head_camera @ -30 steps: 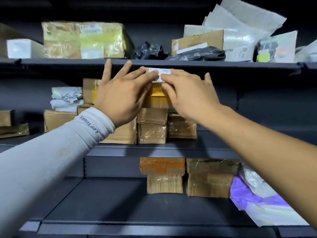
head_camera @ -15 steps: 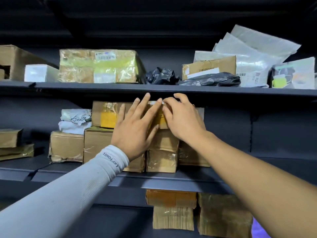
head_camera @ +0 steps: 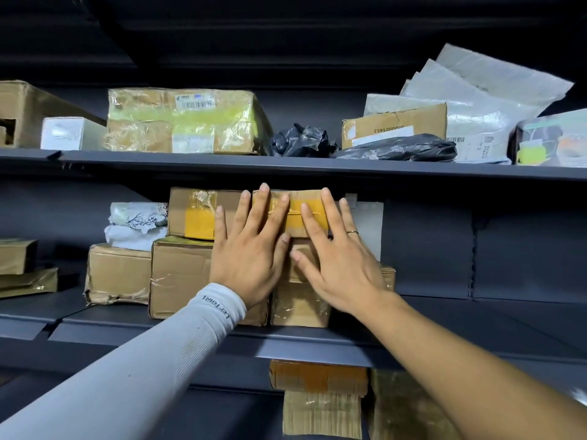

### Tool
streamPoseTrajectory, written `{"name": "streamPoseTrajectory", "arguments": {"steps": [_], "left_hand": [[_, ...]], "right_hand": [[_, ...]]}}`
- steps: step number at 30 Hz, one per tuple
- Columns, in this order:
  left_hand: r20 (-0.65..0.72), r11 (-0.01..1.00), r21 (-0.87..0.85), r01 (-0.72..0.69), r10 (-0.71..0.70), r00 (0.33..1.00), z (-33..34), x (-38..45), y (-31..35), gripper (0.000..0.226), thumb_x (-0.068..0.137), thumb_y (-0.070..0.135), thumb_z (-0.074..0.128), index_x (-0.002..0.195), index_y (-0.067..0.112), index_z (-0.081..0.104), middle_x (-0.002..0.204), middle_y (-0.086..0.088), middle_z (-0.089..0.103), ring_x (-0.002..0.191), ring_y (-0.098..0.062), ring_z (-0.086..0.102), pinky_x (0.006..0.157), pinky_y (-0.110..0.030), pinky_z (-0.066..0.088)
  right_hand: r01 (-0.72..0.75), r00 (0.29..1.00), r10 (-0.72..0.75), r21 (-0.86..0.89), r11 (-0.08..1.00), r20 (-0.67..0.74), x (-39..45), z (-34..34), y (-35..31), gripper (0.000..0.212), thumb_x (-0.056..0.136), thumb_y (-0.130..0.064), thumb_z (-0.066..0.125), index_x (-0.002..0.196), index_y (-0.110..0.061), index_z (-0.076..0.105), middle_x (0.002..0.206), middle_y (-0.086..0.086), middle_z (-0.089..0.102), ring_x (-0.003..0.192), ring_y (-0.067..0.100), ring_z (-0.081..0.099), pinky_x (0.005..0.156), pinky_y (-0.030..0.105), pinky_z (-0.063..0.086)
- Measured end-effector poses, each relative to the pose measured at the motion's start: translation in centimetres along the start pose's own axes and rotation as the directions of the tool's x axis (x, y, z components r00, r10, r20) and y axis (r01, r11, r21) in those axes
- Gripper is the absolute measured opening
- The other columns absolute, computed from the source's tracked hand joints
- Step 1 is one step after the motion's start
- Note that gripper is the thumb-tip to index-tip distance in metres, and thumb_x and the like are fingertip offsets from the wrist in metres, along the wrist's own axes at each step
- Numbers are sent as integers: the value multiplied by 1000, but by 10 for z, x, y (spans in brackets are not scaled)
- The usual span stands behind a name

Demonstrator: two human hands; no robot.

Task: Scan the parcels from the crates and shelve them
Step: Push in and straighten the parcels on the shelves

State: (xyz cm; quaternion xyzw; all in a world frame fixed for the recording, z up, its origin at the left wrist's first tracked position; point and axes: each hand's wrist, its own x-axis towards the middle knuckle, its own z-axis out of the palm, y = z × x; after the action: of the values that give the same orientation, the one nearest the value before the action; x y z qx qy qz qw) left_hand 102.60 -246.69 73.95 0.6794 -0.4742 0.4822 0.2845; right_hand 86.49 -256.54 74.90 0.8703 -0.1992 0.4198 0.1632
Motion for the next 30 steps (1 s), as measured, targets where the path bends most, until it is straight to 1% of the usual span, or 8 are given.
{"name": "streamPoseTrajectory", "arguments": {"steps": [2,4,9,12,14,18,24,30], "left_hand": [[14,1000,-9,4,-4,1000,6,-3,2,62,108,50,25,166,36,10,175,1,0,161,-28,3,126,-62,2],[28,999,-24,26,-25,999,10,-4,1,62,107,50,24,166,36,10,175,2,-1,161,-27,2,125,-61,2],[112,996,-58,64,-57,992,18,-3,-3,63,105,53,17,166,38,11,175,4,-1,161,-26,2,126,-61,2],[143,992,-89,87,-74,987,17,0,-5,69,100,59,11,166,36,14,174,9,-1,161,-22,-1,128,-58,0],[164,992,-80,102,-88,983,17,2,-7,78,95,65,4,165,35,17,174,10,-1,161,-20,-4,128,-55,-3],[219,991,-30,129,-120,968,21,1,-15,85,89,72,-3,166,38,13,174,11,-2,161,-18,-6,127,-55,-10],[259,992,14,122,-122,958,22,-1,-17,83,89,74,-6,165,41,4,172,14,-10,160,-18,-10,125,-58,-12],[257,991,-10,131,-124,959,10,-5,-16,85,89,76,-5,165,41,8,174,12,-4,160,-18,-9,126,-58,-9]], "right_hand": [[4,1000,-4,-13,1000,26,3,2,2,79,103,-69,26,164,-35,-12,165,-9,-39,157,25,-23,128,46,17],[4,998,-4,-4,1000,61,7,4,2,80,103,-68,27,164,-33,-11,166,-10,-36,159,23,-18,127,45,17],[6,983,-8,12,1000,181,22,1,2,76,103,-69,27,166,-34,5,174,-9,-11,161,22,3,127,49,24],[-18,973,26,-40,999,230,36,-9,0,73,100,-72,27,164,-39,18,174,-11,1,159,23,16,123,51,28],[-34,964,49,-60,998,263,45,-16,-3,73,98,-73,31,163,-40,24,174,-12,5,156,26,24,119,52,32],[-23,955,50,-95,995,291,47,-15,-11,71,97,-70,32,160,-37,34,174,-14,5,153,28,30,117,53,32],[-51,949,75,-84,995,308,45,-11,-14,71,96,-69,32,160,-38,33,174,-15,1,154,28,28,116,53,31],[-44,949,64,-73,996,309,38,-22,-17,74,97,-71,31,163,-38,27,174,-13,-1,161,22,3,126,58,13]]}}
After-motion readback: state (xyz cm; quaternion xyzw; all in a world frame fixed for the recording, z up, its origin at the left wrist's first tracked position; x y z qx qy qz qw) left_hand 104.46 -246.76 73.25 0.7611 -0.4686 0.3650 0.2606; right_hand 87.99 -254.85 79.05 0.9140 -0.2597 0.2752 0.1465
